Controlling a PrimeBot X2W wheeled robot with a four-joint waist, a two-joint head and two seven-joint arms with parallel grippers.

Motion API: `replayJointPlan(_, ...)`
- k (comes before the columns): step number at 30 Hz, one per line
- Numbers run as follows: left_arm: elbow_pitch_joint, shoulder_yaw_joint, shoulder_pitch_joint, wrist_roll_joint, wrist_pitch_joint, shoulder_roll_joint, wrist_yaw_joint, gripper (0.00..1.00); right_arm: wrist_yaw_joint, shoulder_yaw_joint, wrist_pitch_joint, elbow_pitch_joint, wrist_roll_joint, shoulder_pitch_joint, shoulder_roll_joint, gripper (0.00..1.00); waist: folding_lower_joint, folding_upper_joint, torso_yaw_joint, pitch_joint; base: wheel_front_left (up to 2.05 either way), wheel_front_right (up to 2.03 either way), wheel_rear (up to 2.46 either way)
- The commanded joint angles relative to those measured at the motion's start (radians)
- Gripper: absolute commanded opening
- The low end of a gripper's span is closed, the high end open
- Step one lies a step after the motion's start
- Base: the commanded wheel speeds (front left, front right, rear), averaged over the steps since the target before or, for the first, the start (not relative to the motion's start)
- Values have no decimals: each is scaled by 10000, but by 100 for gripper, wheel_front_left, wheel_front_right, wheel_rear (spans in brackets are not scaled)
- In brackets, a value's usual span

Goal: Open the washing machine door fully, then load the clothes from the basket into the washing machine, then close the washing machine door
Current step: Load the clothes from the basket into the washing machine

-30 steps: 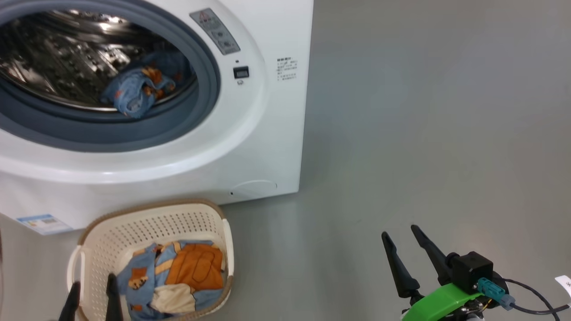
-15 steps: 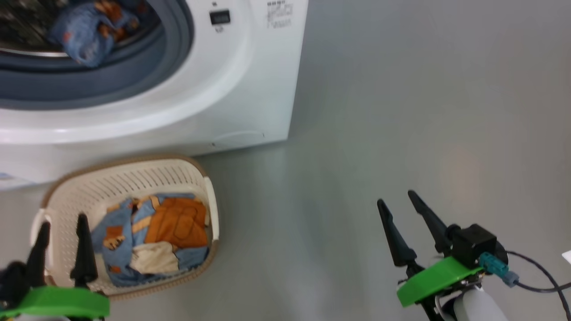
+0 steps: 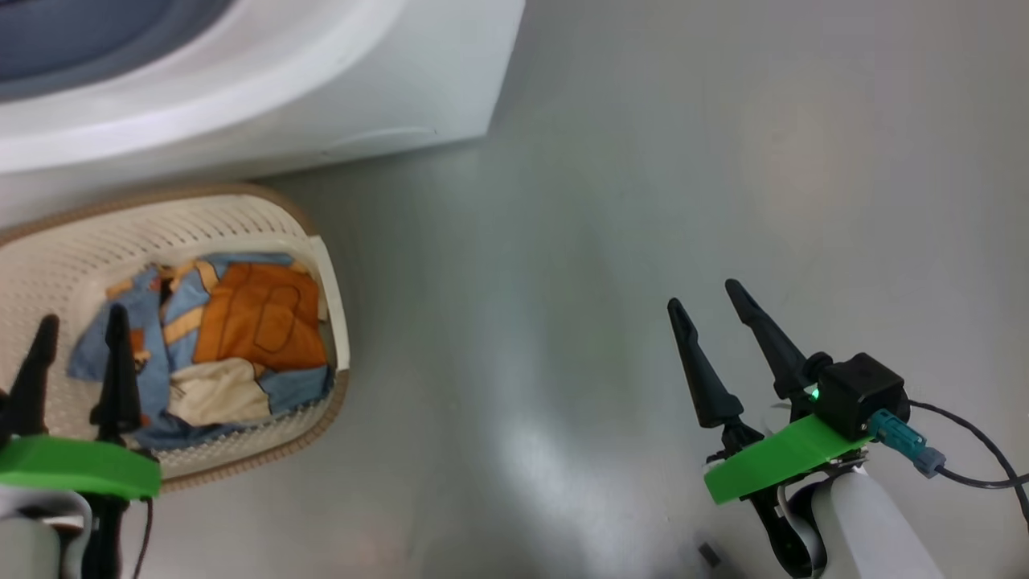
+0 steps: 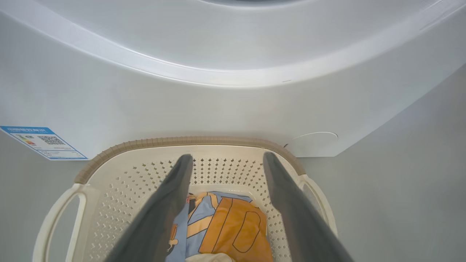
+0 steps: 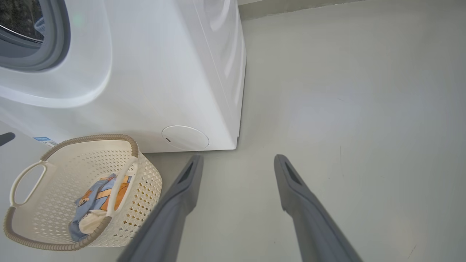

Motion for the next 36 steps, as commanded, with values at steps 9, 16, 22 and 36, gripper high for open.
replayJointPlan(9, 1259, -515, -1057, -657, -36, 1155, -16, 100, 27, 366, -76, -424, 171, -168, 38, 100, -3, 0, -244, 1652, 0, 0, 0)
replayJointPlan(16, 2252, -1252, -1917, -1225, -36, 1836, -16, 100, 27, 424, -76, -476, 363, -215, 38, 100, -3, 0, -358, 2257, 0, 0, 0)
replayJointPlan(22, 3536, -1824, -2807, -1733, -36, 2264, -16, 100, 27, 507, -76, -618, 514, -318, 38, 100, -3, 0, -474, 2762, 0, 0, 0)
replayJointPlan(36, 6263, -3656, -5006, -2710, 987, 3153, -16, 100, 27, 643, -76, -726, 662, -396, 38, 100, -3, 0, -494, 3478, 0, 0, 0)
